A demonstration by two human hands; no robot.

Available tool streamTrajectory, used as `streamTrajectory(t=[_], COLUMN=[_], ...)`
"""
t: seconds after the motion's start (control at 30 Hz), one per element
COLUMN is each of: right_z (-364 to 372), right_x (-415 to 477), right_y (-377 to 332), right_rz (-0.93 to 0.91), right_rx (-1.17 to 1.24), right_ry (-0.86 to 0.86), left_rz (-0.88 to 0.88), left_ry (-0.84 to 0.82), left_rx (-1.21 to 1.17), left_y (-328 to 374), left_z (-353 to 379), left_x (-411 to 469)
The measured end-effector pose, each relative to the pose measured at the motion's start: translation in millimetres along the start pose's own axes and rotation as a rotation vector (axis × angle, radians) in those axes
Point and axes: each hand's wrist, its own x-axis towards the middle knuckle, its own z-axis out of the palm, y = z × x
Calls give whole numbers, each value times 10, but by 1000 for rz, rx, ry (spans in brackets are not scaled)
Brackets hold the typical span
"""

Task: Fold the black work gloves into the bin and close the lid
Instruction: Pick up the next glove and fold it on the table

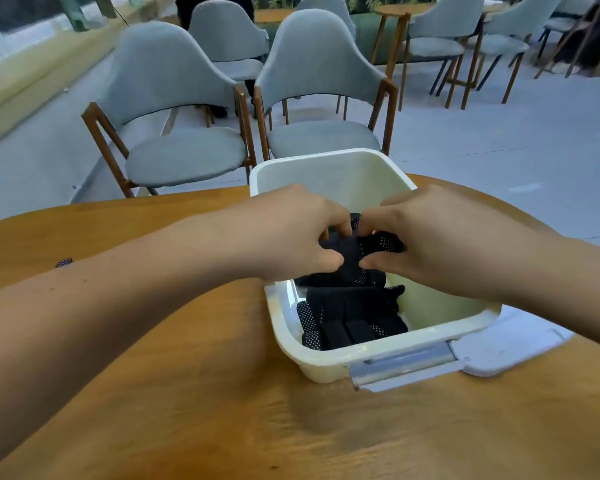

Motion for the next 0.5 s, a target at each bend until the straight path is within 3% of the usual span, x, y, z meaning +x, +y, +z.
streamTrajectory(t=[0.33, 0.5], right_z=[59, 101], right_x=[287, 374], right_y=[-100, -143], right_rz=[48, 79], right_rx=[-173, -249], right_ry=[-297, -372], left_rz=[12, -8], left_ry=[-313, -339], left_rx=[194, 249], left_y=[-10, 1], left_z=[90, 153], left_x=[411, 521])
